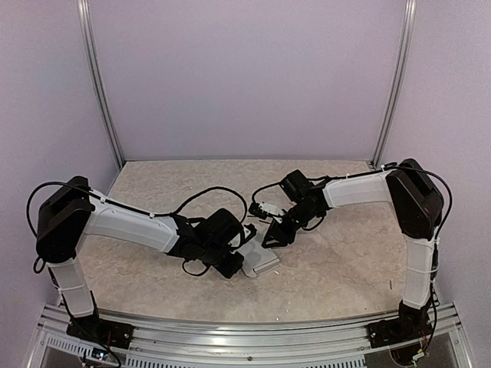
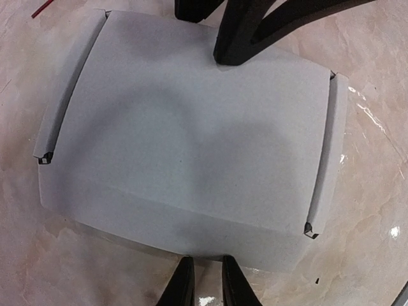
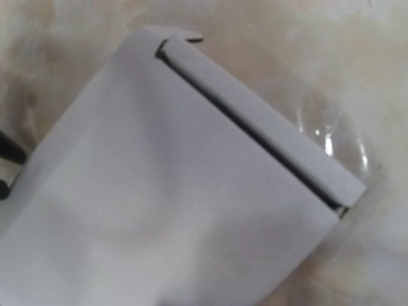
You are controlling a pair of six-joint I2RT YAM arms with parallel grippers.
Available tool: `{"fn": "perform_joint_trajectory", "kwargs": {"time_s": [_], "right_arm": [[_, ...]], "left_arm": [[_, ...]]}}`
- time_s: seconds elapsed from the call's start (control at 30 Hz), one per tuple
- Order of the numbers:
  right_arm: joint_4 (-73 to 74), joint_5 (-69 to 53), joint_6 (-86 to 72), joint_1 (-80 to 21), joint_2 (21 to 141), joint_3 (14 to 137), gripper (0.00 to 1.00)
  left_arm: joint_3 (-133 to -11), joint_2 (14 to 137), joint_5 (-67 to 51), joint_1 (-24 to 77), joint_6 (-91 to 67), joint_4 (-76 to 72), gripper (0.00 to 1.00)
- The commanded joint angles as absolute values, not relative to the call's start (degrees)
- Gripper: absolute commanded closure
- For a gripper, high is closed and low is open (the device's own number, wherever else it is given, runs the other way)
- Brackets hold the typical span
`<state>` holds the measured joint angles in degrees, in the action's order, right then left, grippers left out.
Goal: Fold the paper box
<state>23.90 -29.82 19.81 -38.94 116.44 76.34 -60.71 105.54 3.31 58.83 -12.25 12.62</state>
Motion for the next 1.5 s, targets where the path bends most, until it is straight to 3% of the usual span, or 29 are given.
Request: {"fn": "perform_joint_trajectory", "kwargs": {"time_s": [0.0,0.33,0.63,0.83,1.47], "right_arm": [[30.5,-25.6,20.6,-39.3,121.8,74.1,0.66],[30.6,-25.1,20.8,-38.6,120.7,74.2,0.66],[30.7,-25.1,20.9,-38.1,119.8,74.5,0.65],[30.8,-25.1,20.9,-38.2,120.4,74.6,0.65],[31.0,-25.6,21.1,-38.1,120.3,74.4,0.65]], "left_arm": [[-62.9,107.2,2.7,58.2,-10.6,11.6,0.84],[-60.2,100.3,6.2,58.5,-11.6,17.8,0.82],[-57.4,93.2,14.2,57.1,-11.1,20.2,0.61],[-64.5,100.0,19.6,65.1,-7.2,21.3,0.50],[-76.3,115.2,22.6,70.3,-5.1,28.0,0.39]]}}
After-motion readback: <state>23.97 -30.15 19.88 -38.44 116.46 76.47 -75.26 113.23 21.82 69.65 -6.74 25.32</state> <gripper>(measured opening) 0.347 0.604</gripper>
